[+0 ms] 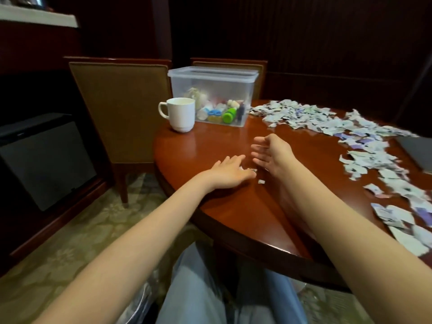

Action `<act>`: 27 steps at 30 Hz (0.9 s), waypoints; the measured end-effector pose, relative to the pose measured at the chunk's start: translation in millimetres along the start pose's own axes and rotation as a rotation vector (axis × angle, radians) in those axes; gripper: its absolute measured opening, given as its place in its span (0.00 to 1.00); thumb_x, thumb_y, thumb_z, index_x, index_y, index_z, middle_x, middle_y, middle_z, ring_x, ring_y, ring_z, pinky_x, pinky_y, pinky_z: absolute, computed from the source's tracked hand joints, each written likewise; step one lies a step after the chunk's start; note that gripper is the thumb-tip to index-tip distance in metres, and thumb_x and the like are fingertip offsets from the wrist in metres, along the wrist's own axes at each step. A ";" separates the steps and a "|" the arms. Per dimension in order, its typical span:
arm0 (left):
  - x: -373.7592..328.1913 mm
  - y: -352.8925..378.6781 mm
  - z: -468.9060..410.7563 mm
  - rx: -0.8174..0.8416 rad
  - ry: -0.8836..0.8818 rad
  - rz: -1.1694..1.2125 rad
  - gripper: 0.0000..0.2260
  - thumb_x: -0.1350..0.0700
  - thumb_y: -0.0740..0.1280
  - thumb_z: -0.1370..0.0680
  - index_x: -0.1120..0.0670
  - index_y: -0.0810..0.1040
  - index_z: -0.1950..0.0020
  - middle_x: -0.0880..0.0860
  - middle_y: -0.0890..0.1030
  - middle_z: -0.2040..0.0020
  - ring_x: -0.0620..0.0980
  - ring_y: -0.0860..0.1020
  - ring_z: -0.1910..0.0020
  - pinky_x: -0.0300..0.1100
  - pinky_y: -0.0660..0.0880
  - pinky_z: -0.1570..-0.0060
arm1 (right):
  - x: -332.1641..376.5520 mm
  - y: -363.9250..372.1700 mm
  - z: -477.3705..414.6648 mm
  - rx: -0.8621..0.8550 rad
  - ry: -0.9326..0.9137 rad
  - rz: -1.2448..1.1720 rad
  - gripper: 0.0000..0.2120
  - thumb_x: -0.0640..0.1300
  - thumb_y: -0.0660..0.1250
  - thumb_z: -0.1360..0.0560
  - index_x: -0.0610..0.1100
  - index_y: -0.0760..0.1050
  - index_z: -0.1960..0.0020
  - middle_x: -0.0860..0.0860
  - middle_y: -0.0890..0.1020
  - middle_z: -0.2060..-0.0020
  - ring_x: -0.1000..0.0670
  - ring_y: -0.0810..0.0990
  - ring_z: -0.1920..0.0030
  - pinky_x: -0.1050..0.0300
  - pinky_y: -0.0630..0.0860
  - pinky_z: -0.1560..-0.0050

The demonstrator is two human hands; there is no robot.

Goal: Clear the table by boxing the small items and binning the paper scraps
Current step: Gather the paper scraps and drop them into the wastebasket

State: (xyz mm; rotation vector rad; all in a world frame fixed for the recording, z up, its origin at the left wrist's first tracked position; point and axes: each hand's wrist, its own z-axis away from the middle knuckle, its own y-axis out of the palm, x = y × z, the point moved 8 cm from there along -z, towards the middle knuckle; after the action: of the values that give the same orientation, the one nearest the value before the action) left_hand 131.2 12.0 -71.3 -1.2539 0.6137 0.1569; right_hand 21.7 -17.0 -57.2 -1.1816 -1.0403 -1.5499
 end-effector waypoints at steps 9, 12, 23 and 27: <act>-60.0 35.4 -30.2 0.048 0.166 -0.197 0.30 0.41 0.52 0.20 0.52 0.48 0.22 0.53 0.49 0.22 0.52 0.46 0.23 0.50 0.43 0.26 | 12.1 -101.0 15.3 -0.234 -0.044 0.040 0.14 0.44 0.50 0.19 0.43 0.74 0.47 0.47 0.78 0.49 0.49 0.77 0.50 0.57 0.75 0.50; -79.0 45.7 -33.5 0.076 0.204 -0.206 0.29 0.41 0.52 0.19 0.52 0.49 0.22 0.53 0.49 0.22 0.52 0.46 0.23 0.50 0.43 0.26 | 15.7 -131.1 23.4 -0.300 -0.050 0.056 0.14 0.45 0.50 0.19 0.44 0.74 0.47 0.47 0.78 0.47 0.49 0.77 0.48 0.57 0.74 0.48; -132.4 75.6 -13.4 0.208 0.276 -0.021 0.30 0.40 0.54 0.20 0.48 0.48 0.22 0.53 0.50 0.22 0.53 0.44 0.23 0.50 0.42 0.26 | 47.7 -217.5 68.8 -0.600 -0.259 0.715 0.17 0.44 0.54 0.20 0.38 0.75 0.40 0.42 0.79 0.43 0.43 0.78 0.47 0.52 0.76 0.47; -155.4 93.3 -0.5 0.336 0.322 0.141 0.37 0.36 0.61 0.25 0.42 0.45 0.23 0.51 0.49 0.22 0.54 0.50 0.23 0.53 0.50 0.25 | 56.7 -240.7 84.0 -0.708 -0.421 1.252 0.17 0.46 0.56 0.21 0.41 0.74 0.37 0.43 0.74 0.37 0.44 0.73 0.39 0.52 0.70 0.42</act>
State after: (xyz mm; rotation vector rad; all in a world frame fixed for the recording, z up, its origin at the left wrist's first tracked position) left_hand -38.6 75.3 -69.8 -0.9154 0.9654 -0.0336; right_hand -200.0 112.4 -9.3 -2.1096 0.1969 -0.6108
